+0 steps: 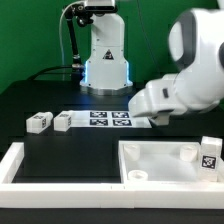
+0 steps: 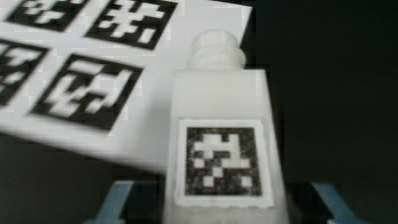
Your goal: Assemble square table
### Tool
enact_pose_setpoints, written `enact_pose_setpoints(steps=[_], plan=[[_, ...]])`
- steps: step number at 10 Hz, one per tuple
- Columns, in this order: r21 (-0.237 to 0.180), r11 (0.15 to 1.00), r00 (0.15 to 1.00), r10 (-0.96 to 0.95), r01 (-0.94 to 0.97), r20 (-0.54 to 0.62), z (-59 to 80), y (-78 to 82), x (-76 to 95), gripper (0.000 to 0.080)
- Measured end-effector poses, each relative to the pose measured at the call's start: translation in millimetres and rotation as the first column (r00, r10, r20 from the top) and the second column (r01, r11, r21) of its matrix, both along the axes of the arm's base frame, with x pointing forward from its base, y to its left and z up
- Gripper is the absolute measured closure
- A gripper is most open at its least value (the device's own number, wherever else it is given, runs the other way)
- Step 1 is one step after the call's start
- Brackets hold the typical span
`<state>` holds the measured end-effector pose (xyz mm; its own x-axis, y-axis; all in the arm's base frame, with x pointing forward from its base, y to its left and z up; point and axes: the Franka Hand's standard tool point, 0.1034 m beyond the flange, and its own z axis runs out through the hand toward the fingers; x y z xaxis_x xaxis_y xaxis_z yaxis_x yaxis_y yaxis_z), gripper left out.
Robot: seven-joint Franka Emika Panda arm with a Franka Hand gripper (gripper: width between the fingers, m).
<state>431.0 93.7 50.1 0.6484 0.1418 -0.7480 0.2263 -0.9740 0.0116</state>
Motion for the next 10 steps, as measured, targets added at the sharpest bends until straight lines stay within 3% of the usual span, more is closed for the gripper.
enact_pose_setpoints(steps=[3, 5, 7, 8, 9, 10], plan=[[0.014, 0.999, 0.994, -0.035, 0.033, 0.105, 47.7, -22.7, 28.9, 0.0509], [0.015, 0.999, 0.992, -0.033, 0.032, 0.120, 36.6, -21.1, 25.9, 0.0508], [0.056, 0.998, 0.960, -0.042, 0.027, 0.277, 38.8, -19.5, 40.9, 0.0508], [0.107, 0.991, 0.941, -0.112, 0.082, 0.320, 53.8, -20.1, 54.8, 0.0508], [0.166, 0.972, 0.904, -0.220, 0.169, 0.368, 72.3, -24.5, 86.4, 0.0508], [0.199, 0.961, 0.853, -0.264, 0.193, 0.449, 85.5, -36.8, 113.9, 0.0508]])
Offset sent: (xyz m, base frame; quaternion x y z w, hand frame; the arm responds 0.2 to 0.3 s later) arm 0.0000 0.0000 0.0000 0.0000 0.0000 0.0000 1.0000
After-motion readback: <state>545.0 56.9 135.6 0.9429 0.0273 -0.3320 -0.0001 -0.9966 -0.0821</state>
